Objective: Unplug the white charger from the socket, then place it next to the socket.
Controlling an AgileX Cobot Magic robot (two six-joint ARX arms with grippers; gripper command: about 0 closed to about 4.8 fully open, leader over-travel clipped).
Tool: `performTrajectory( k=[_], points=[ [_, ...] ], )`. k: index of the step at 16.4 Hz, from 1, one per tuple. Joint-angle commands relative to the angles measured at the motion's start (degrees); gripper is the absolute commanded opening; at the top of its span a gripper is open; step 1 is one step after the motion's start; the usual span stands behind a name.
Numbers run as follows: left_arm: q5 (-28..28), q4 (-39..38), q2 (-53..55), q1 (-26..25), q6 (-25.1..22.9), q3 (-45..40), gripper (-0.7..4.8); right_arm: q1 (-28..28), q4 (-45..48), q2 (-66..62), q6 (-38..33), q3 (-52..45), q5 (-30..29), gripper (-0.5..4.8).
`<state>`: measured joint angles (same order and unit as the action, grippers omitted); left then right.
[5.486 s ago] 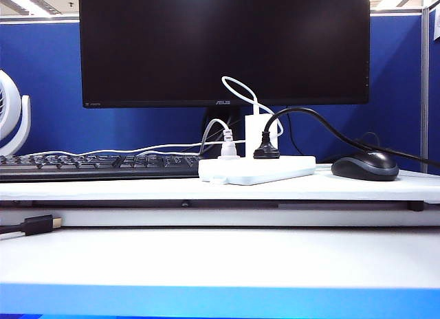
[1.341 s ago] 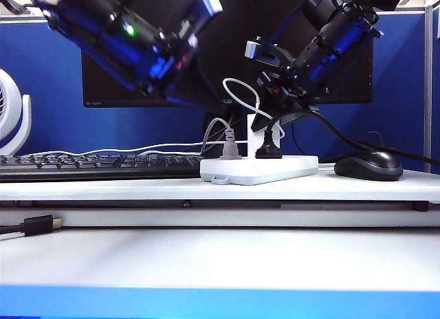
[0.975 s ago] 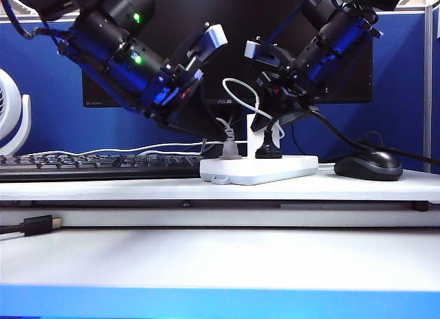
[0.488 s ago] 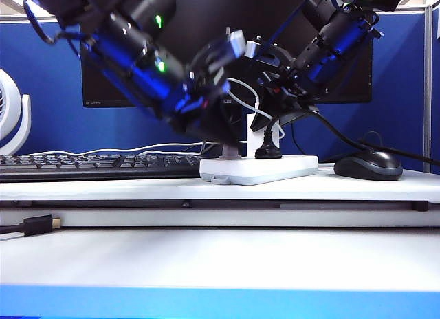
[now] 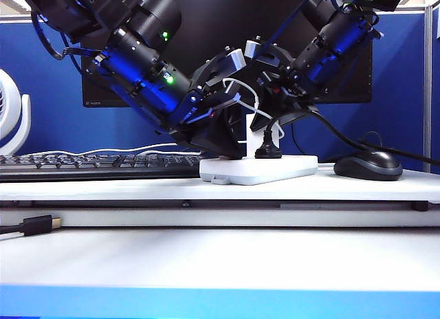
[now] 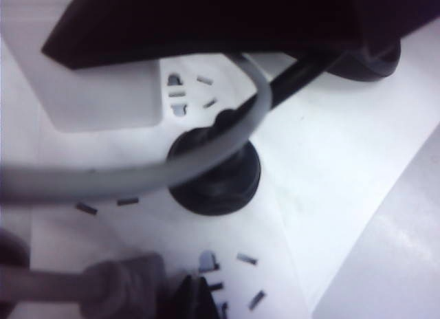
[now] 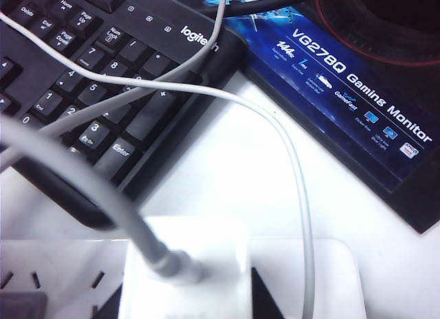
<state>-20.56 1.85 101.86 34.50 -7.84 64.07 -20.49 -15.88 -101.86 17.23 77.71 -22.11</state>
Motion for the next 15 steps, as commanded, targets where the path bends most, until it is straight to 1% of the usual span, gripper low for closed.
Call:
performTrajectory(
  k=[1,5,6,7,10,12,13,15],
  points=[
    [0.4,1.7,0.9,0.0,1.2,0.1,-0.05,-1.9,0.3,0.2,2.8,0.3,-2.1,0.61],
    [0.2,1.2,1.7,0.0,1.4,0.1,-0.05,-2.0,0.3,0.2,2.1,0.3,-2.2,0.58],
    [0.2,1.3,1.7,0.0,1.4,0.1,-0.05,-1.9,0.3,0.2,1.9,0.3,-2.2,0.48],
    [0.2,1.2,1.7,0.0,1.4,0.1,-0.05,-1.9,0.4,0.2,0.8,0.3,-2.2,0.47],
    [0.2,1.2,2.1,0.0,1.4,0.1,-0.05,-1.9,0.9,0.2,0.6,0.3,-2.3,0.47],
    [0.2,0.7,2.8,0.0,1.4,0.1,-0.05,-1.9,1.4,0.3,-1.3,0.3,-2.3,0.47],
    [0.2,0.4,2.8,0.0,1.4,0.1,-0.05,-1.9,1.4,0.3,-0.9,0.3,-2.2,0.47],
    [0.2,0.4,2.9,0.0,1.4,0.1,-0.05,-1.9,1.1,0.5,3.7,0.3,-2.0,0.38]
  ],
)
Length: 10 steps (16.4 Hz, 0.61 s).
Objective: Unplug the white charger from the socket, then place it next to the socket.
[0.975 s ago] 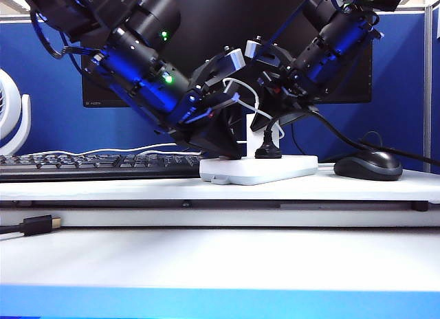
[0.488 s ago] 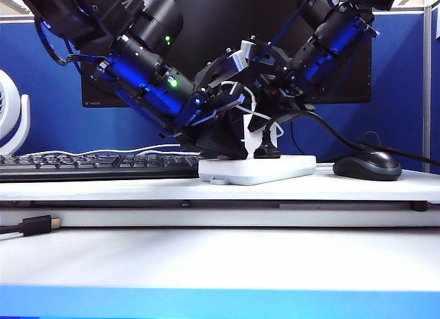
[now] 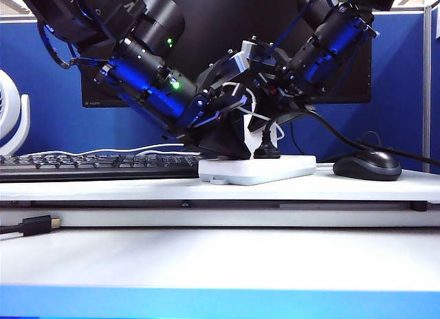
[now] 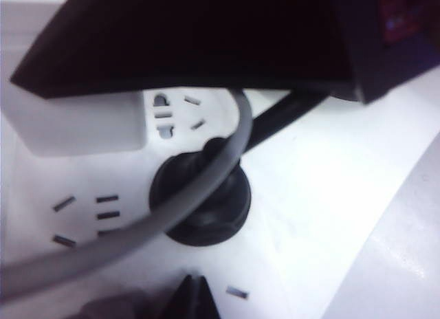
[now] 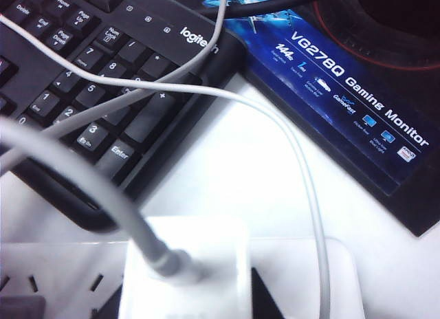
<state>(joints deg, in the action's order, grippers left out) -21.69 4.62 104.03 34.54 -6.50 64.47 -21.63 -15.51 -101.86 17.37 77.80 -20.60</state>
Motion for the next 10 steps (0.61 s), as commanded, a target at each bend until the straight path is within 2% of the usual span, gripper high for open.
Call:
performTrajectory(
  k=[1,7,8,10],
  points=[
    [1.4,-2.4,0.9,-0.1,0.1,-0.3,-0.05,-0.8,1.0,0.8,3.4,0.2,-3.5,0.34],
    [1.3,-2.9,1.0,-0.1,0.1,-0.3,-0.05,0.8,2.5,1.2,-3.5,0.2,-4.1,0.06],
    [1.3,-2.9,1.0,-0.1,0.1,-0.3,-0.05,0.8,3.0,1.2,-3.6,0.2,-4.9,-0.01],
    [1.3,-2.9,1.0,-0.1,0.1,-0.3,-0.05,0.7,3.3,1.3,1.3,0.2,-4.8,-0.01]
  ],
)
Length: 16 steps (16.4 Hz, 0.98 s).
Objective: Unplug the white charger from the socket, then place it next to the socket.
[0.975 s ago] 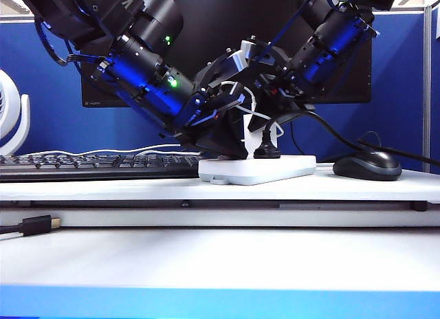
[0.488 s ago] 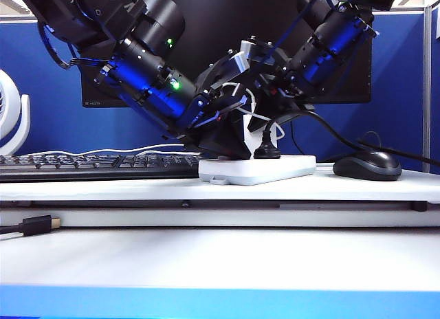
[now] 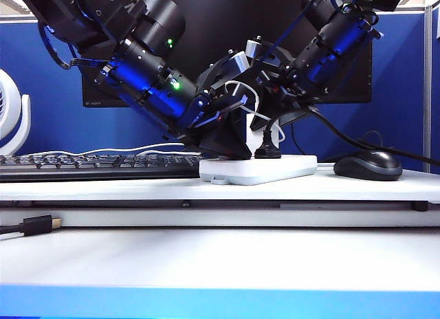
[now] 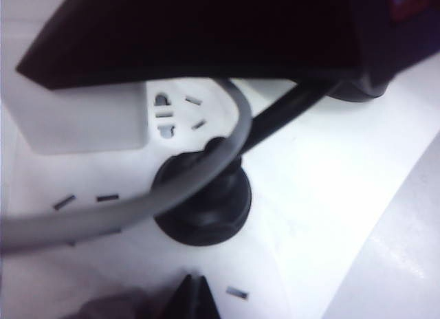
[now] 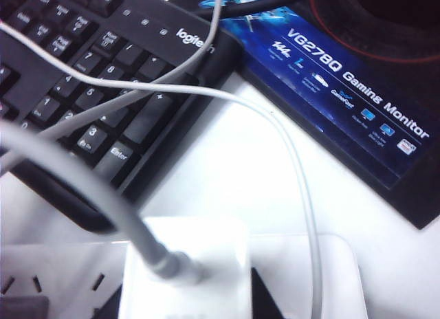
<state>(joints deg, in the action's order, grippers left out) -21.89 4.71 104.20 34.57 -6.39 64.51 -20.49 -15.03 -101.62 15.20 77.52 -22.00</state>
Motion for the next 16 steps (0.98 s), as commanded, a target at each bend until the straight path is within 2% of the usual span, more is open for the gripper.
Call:
performTrajectory(
  k=[1,3,5,7,9,11,14,15,16],
  points=[
    [1.5,-3.3,0.9,-0.1,0.0,-0.3,-0.05,-0.5,3.4,1.2,0.3,0.5,-3.0,-0.01],
    [1.5,-3.8,1.1,-0.1,0.0,-0.3,-0.05,-0.3,4.3,1.3,-1.5,0.5,-3.1,-0.01],
    [1.5,-3.8,1.1,-0.1,0.0,-0.3,-0.05,0.1,4.4,1.9,2.6,0.5,-1.9,-0.01],
    [1.5,-3.8,1.1,-0.1,0.0,-0.3,-0.05,0.4,5.7,2.1,-1.1,0.6,-3.5,-0.01],
    [1.5,-3.8,1.1,-0.1,0.0,-0.3,-0.05,0.7,5.2,2.4,2.8,0.6,-3.0,-0.01],
    [1.5,-3.8,1.1,-0.1,0.0,-0.3,-0.05,0.8,5.7,2.4,-2.7,0.6,-5.0,-0.01],
    [1.5,-3.8,1.1,-0.1,0.0,-0.3,-0.05,0.6,5.2,2.5,3.0,0.6,-4.9,-0.01],
    [1.5,-3.8,1.1,-0.1,0.0,-0.3,-0.05,0.6,5.3,2.5,2.7,0.6,-5.4,-0.01],
    [1.5,-3.8,1.1,-0.1,0.0,-0.3,-0.05,0.3,5.8,2.5,-0.7,0.6,-5.7,-0.01]
  ],
)
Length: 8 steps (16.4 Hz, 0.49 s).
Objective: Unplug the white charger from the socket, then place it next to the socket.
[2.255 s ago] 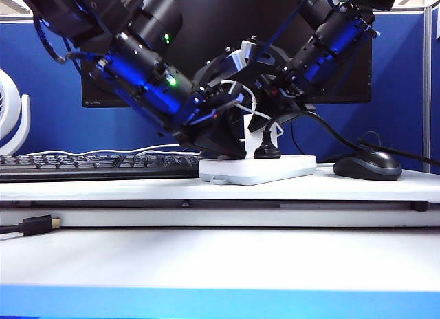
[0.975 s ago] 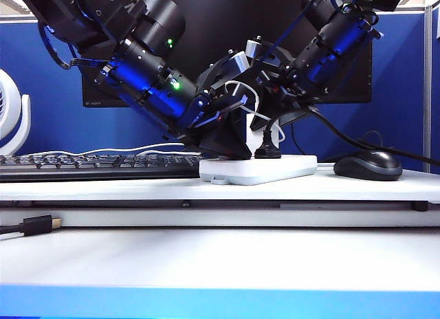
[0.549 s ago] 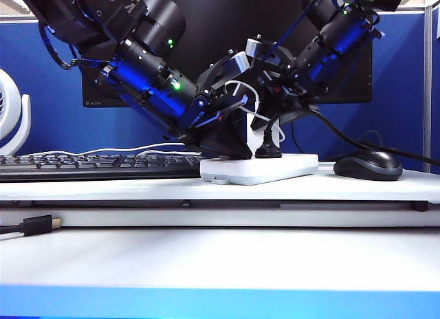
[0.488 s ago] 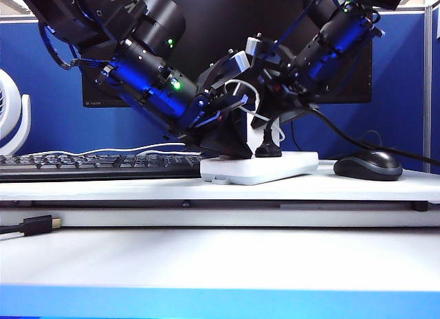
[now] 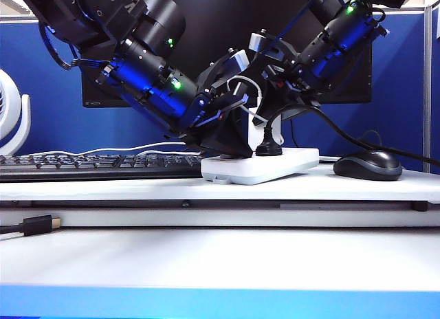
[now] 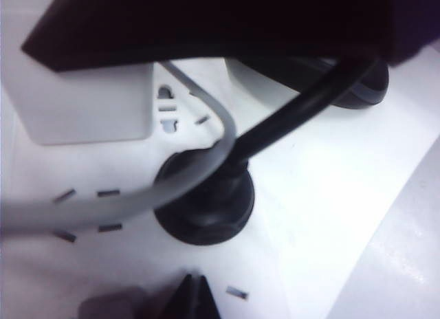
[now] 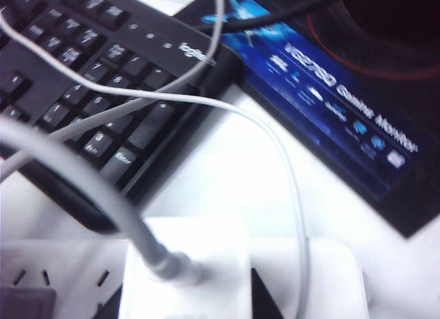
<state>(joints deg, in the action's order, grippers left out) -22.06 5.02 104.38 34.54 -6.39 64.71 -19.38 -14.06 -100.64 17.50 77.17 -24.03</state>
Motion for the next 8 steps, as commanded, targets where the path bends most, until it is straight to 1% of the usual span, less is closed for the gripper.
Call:
performTrajectory(
  k=[1,2,3,4,5,6,7,8],
  points=[
    [1.7,-4.1,1.0,-0.1,0.0,-0.5,-0.05,-0.7,5.3,1.5,-4.1,0.9,-4.2,-0.01],
    [1.7,-4.1,1.0,-0.1,0.0,-0.5,-0.05,-0.7,5.3,1.6,-3.8,0.9,-4.2,-0.01],
    [1.7,-4.1,1.0,-0.1,0.0,-0.5,-0.05,-0.8,5.0,1.7,-0.5,0.9,-3.7,-0.01],
    [1.7,-4.1,1.0,-0.1,0.0,-0.5,-0.05,-0.9,4.9,1.7,0.2,0.9,-3.3,-0.01],
    [1.7,-4.1,1.0,-0.1,0.0,-0.5,-0.05,-1.2,5.6,1.7,-4.7,0.9,-4.3,-0.01],
    [1.7,-4.1,1.0,-0.1,0.0,-0.5,-0.05,-1.0,5.7,1.7,-5.3,0.9,-5.7,-0.01],
    [1.7,-4.2,1.0,-0.1,0.0,-0.5,-0.05,-1.0,5.6,1.7,-4.6,0.9,-5.6,-0.01],
    [1.7,-4.2,1.0,-0.1,0.0,-0.5,-0.05,-1.0,5.4,1.9,-1.0,0.9,-5.3,-0.01]
  ],
)
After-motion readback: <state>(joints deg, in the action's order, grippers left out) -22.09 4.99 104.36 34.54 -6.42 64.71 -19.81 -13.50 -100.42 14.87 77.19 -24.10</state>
